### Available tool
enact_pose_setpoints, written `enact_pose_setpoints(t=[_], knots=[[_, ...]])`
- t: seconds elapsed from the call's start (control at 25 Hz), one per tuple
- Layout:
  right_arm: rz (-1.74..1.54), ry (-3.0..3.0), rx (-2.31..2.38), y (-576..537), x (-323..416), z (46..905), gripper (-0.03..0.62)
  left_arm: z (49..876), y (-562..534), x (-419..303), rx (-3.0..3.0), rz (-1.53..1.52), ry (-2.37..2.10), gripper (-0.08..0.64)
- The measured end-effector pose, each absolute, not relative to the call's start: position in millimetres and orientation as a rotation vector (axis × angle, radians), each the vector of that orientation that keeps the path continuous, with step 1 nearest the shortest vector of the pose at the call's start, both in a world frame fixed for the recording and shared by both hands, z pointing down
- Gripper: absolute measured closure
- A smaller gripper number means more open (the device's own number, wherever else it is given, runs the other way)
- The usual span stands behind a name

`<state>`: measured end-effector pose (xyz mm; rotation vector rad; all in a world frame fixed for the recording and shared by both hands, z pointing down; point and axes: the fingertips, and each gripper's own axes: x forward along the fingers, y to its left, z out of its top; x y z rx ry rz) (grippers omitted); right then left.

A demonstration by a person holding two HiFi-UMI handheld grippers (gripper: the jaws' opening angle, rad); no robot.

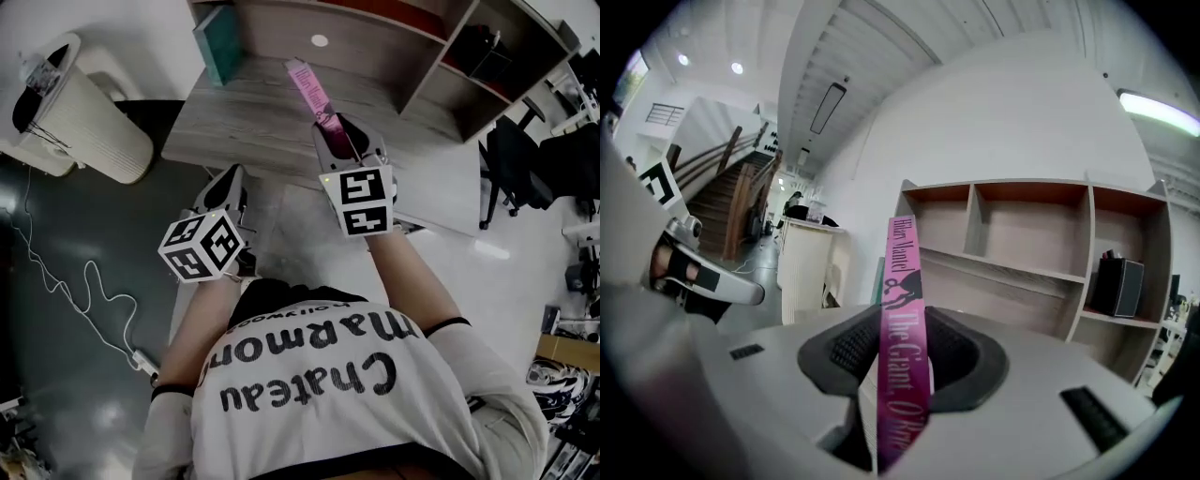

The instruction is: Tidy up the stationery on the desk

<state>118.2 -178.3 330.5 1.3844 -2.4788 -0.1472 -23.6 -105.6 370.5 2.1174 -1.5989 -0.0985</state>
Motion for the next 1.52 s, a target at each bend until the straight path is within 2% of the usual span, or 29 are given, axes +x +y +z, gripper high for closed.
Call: enact_pose_setpoints(t=[0.32, 0.96, 1.2, 1.52], knots=[[-0.07, -2.537, 1.379, -204.2, 63.8, 331.0, 0.437, 371.7, -126.8, -79.4, 2.1, -0.155, -1.593, 0.545], [0.092, -2.43, 1.692, -297.3, -64.0, 334.3, 0.436, 351.5, -248.9, -216.0, 2.314, -0.008, -1.361, 0.545], [0.05, -2.393, 1.747, -317.1, -91.1, 346.1, 0.436, 361.6, -278.4, -240.5, 2.361, 0.007, -1.299, 0.545], [0.088, -2.344, 1.75, -347.4, -105.6, 372.0, 0.437, 415.3, -285.8, -255.8, 2.225, 0.03, -1.243, 0.545]])
